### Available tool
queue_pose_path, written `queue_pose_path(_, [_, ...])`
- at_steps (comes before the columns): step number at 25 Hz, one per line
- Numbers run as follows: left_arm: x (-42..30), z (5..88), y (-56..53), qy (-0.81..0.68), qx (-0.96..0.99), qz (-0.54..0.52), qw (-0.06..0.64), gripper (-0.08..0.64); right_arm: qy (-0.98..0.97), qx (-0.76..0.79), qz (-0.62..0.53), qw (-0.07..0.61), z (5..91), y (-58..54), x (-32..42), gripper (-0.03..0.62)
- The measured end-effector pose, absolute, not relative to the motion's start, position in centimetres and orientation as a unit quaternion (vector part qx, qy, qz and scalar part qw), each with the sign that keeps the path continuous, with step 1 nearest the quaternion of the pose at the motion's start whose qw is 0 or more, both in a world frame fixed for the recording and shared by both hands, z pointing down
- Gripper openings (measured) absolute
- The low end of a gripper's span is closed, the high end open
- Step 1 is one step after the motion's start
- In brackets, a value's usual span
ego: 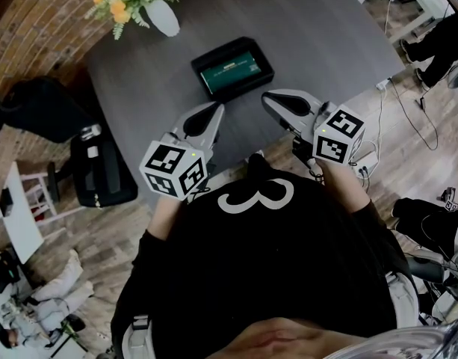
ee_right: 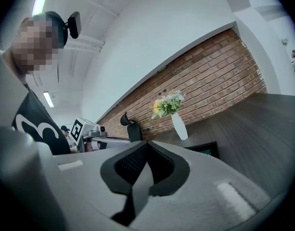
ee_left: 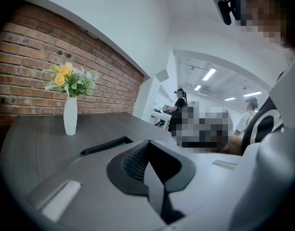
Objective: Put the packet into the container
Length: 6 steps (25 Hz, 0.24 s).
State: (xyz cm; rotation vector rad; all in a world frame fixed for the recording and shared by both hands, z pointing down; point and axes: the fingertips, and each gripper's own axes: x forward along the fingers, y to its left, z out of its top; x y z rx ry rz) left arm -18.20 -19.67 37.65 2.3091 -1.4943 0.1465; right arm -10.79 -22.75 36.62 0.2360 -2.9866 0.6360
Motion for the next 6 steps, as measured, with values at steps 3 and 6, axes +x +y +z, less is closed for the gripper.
queue_pose_path(3, [-18.13, 37.68, -19.73, -0.53, 0.823, 0.045, 0.198, 0.014, -0.974, 0.079, 0.207, 0.041, 36.73, -22.81, -10.7, 0.001])
queue_pose_path(6, [-17.97, 37.69, -19.74, -0.527, 0.825, 0.043, 0.201, 0.014, -0.974, 0.08, 0.208, 0.044, 36.72, -22.84, -10.57, 0.002])
